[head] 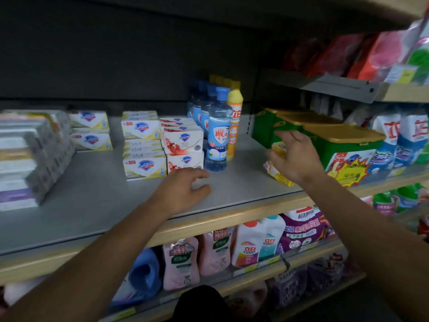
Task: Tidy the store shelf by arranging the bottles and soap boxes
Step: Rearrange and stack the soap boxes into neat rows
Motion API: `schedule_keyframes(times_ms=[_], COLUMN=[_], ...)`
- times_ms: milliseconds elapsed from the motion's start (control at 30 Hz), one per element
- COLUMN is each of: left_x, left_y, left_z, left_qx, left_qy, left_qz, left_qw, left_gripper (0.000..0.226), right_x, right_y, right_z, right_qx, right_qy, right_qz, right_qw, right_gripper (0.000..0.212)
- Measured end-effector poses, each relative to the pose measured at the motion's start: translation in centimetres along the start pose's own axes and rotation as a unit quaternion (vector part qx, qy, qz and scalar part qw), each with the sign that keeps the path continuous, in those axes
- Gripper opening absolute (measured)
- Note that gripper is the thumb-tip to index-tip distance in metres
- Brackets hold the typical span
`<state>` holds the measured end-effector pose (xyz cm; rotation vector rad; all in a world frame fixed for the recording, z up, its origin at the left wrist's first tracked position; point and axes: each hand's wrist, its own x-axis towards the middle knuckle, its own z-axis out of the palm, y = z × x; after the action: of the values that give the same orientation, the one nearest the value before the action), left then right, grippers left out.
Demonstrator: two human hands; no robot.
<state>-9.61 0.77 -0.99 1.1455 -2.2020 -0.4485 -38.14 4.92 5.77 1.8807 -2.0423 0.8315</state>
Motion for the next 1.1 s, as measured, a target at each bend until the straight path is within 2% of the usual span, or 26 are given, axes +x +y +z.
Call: schedule_keyframes(times_ms=[200,300,433,533,667,800,1100], left_x=[-6.0,-9.1,-12.5,-14.3,-15.5,-15.6,-15.3], left_y=[-3.5,-5.2,-8.7,-12.0,-15.3,-18.0,-20.5], left_z=[-7.6,-12.7,-18.8,-20.9,-21.4,-20.6,-19.9], left_qx=[-0.001,0.064,0.154,0.199,0.217,0.219,0.208], left_qy=[0.134,0.204,0.292,0.284,0.247,0.273,0.301], left_qz=[-0.036,-0.052,-0.100,-0.160,-0.183,-0.155,-0.117], left_qw=[0.990,0.975,0.939,0.924,0.926,0.924,0.923], left_gripper=[0.031,0.036,0.029,0.032,0.048,0.051,0.039], right_x=[-0.4,-0.6,-0.5,-0.1,1.1,4.0,10.5], right_y=[-12.0,-18.0,-24.7,-28.7,-32.7,-35.8,-40.6], right_z=[3.8,6.1,9.0,11.0,13.5,16.5,23.9], right_qx=[0.104,0.148,0.176,0.186,0.193,0.154,0.067], right_qy=[-0.026,-0.054,-0.095,-0.120,-0.135,-0.156,-0.199], right_qz=[-0.120,-0.172,-0.213,-0.237,-0.240,-0.229,-0.174], right_qw=[0.987,0.972,0.956,0.946,0.942,0.948,0.962], right_gripper=[0.053,0.053,0.053,0.056,0.060,0.062,0.062])
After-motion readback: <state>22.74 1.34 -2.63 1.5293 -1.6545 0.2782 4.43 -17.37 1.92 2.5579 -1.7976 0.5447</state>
